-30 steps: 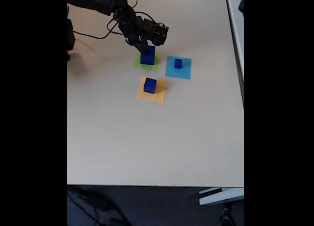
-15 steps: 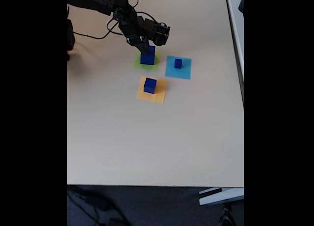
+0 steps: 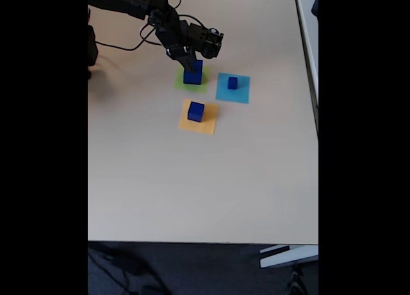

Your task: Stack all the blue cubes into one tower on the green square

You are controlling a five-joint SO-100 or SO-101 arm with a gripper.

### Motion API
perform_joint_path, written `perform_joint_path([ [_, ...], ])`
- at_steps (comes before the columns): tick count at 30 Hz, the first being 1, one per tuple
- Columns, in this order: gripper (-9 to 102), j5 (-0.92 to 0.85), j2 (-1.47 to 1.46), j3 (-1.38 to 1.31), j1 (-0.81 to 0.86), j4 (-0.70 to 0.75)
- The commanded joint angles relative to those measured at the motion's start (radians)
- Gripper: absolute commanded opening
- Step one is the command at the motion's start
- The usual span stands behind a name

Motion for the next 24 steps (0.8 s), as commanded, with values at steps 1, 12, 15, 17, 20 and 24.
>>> perform_joint_path([
  [1,14,0.012,0.034,-0.054,-0.008,-0.018],
  [12,14,0.029,0.020,-0.040,-0.025,-0.044],
  [15,14,0.028,0.015,-0.037,-0.025,-0.046],
  [17,14,0.025,0.015,-0.037,-0.025,-0.048],
  [20,14,0.028,0.015,-0.031,-0.029,-0.049],
  [24,14,0.029,0.011,-0.017,-0.031,-0.069],
])
